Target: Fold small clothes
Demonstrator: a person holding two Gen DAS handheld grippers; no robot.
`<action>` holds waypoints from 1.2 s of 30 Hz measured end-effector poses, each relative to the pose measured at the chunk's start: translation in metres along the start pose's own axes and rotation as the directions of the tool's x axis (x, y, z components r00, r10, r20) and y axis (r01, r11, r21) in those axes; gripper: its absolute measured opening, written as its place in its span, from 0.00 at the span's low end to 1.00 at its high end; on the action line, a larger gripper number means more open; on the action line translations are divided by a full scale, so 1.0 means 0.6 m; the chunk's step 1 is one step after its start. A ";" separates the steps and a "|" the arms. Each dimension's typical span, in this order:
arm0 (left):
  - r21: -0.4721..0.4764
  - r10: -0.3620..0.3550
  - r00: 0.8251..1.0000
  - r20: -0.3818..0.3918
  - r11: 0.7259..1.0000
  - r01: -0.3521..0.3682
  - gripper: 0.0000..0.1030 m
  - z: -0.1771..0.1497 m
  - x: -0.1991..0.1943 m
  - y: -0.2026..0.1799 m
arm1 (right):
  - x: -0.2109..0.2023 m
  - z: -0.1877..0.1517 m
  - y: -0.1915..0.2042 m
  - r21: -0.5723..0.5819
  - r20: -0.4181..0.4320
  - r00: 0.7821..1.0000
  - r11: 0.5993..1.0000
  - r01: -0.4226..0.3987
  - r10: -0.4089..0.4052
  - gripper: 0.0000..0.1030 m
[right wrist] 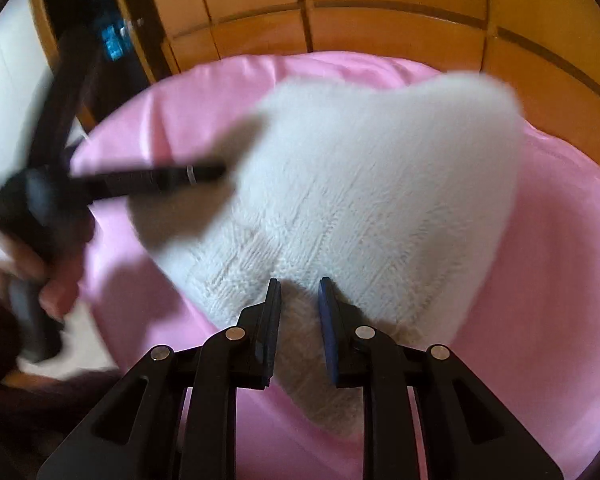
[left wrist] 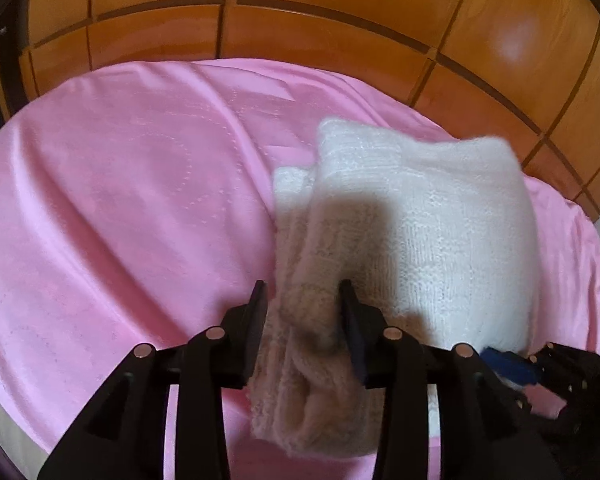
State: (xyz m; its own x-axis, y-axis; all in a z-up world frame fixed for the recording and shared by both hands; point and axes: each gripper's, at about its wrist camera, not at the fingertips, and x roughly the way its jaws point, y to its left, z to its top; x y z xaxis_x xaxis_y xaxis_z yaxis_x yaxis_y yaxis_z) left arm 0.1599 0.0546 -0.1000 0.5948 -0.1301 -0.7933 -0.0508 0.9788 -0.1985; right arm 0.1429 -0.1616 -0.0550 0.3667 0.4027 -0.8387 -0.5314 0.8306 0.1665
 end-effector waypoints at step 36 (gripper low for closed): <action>0.089 0.069 0.997 0.040 0.993 -0.073 0.60 0.015 0.013 -0.014 | 0.077 0.163 -0.098 0.133 0.030 0.985 0.978 0.163 -0.168 0.56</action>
State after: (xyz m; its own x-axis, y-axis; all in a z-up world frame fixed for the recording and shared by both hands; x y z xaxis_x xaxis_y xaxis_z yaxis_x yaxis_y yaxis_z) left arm 0.1721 0.0471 -0.0992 0.6217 -0.0553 -0.7813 -0.0226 0.9958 -0.0885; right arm 0.2661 -0.1540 -0.0529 0.4736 0.2689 -0.8387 -0.3587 0.9286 0.0951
